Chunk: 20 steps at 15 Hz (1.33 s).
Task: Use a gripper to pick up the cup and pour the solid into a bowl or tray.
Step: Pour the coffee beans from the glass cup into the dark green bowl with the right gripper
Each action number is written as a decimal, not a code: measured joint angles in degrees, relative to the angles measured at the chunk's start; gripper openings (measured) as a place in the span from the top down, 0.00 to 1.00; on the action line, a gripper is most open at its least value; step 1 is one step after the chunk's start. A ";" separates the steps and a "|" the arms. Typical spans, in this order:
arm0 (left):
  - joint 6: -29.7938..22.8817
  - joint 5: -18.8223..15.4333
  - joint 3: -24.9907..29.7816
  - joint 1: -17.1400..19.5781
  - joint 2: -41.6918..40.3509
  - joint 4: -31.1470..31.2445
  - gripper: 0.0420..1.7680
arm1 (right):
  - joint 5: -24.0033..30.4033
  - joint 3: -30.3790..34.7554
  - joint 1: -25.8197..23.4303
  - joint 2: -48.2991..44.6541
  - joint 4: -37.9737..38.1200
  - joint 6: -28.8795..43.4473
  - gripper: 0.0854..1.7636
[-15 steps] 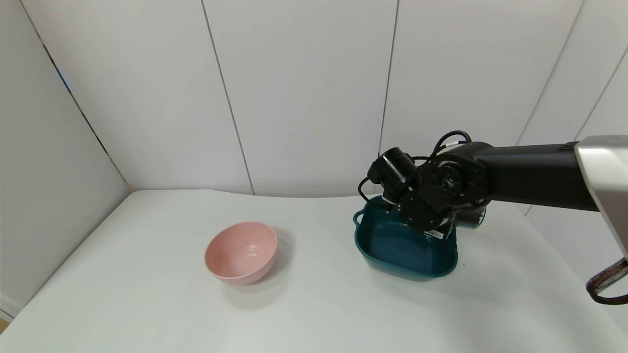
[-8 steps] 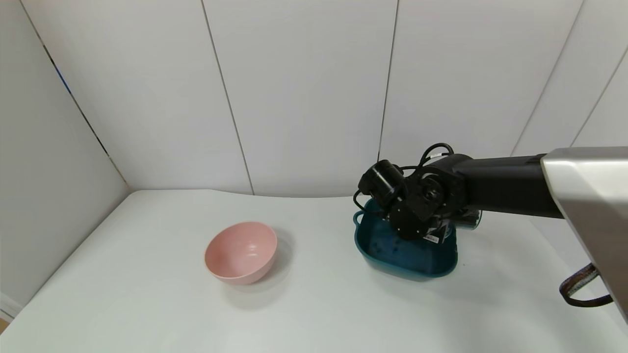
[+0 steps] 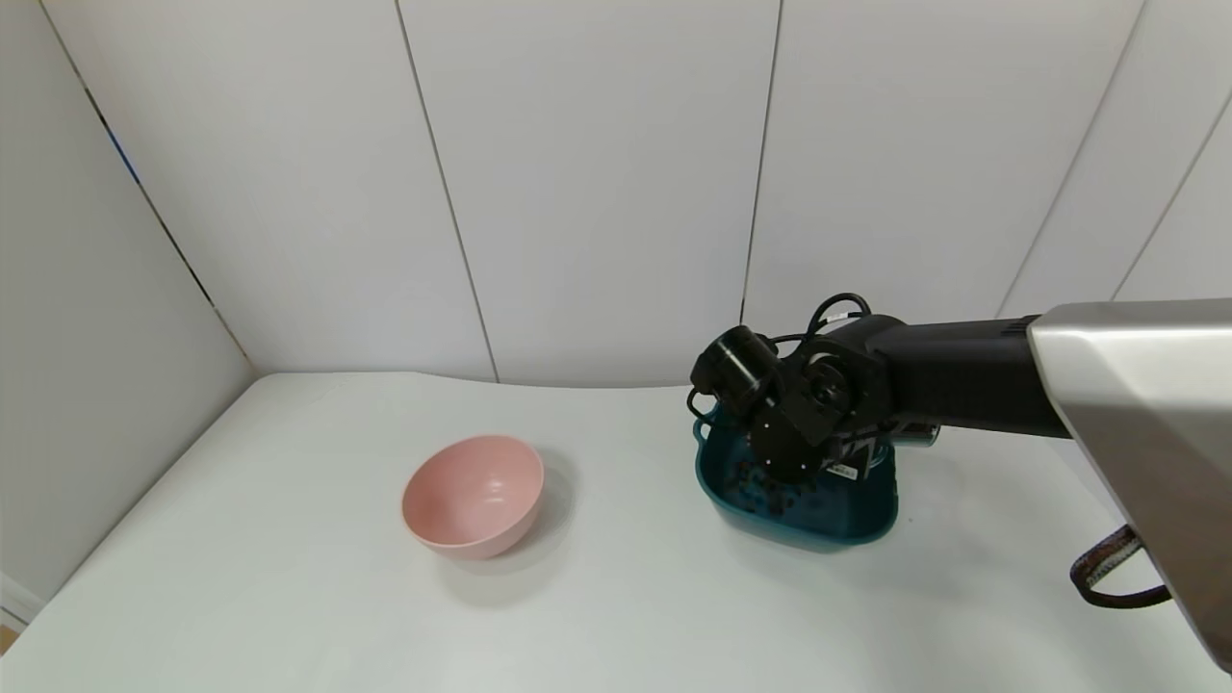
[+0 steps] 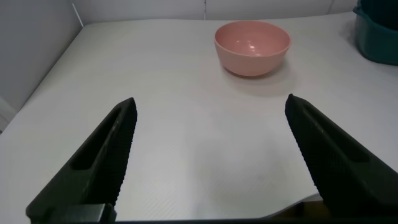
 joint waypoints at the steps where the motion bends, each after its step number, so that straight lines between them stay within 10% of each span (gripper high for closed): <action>1: 0.00 0.02 0.00 0.00 0.00 0.00 0.03 | -0.02 -0.11 0.04 0.11 0.00 0.00 0.25; 20: 0.00 0.02 0.00 0.00 0.00 -0.02 0.03 | -4.60 -1.21 1.50 1.30 -0.02 -1.66 0.25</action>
